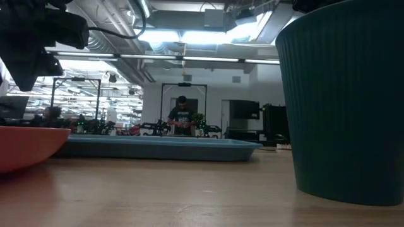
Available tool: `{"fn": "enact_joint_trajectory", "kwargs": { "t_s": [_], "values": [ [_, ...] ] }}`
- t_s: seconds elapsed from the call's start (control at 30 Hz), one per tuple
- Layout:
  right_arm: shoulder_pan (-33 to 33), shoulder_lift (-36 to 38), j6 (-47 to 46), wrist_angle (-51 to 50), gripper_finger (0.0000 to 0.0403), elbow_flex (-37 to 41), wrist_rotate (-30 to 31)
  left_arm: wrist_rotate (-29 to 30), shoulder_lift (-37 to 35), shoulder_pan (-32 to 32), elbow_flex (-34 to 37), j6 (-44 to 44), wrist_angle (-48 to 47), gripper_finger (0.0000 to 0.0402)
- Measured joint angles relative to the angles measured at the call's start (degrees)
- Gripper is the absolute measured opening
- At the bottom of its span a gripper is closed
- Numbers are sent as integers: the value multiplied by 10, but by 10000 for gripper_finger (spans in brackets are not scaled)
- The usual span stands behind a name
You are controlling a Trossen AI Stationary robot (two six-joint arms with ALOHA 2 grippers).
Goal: Pick and place plate/cup/fork/spoon on tray
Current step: Put the orange plate on the middle of the blue serving tray
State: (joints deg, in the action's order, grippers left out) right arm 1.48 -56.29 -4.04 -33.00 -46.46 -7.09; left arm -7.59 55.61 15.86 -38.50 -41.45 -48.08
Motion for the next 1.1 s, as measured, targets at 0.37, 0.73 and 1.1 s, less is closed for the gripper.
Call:
{"fn": "enact_joint_trajectory", "kwargs": {
  "t_s": [0.37,0.73,1.1],
  "values": [
    [0,-10,2,19,86,0,0,26,0,0,0,-36,26,47],
    [0,-36,-17,-10,86,0,-1,26,0,11,0,-92,30,47],
    [-7,-55,-48,-34,86,0,-2,25,57,138,0,-135,28,47]
  ]
}}
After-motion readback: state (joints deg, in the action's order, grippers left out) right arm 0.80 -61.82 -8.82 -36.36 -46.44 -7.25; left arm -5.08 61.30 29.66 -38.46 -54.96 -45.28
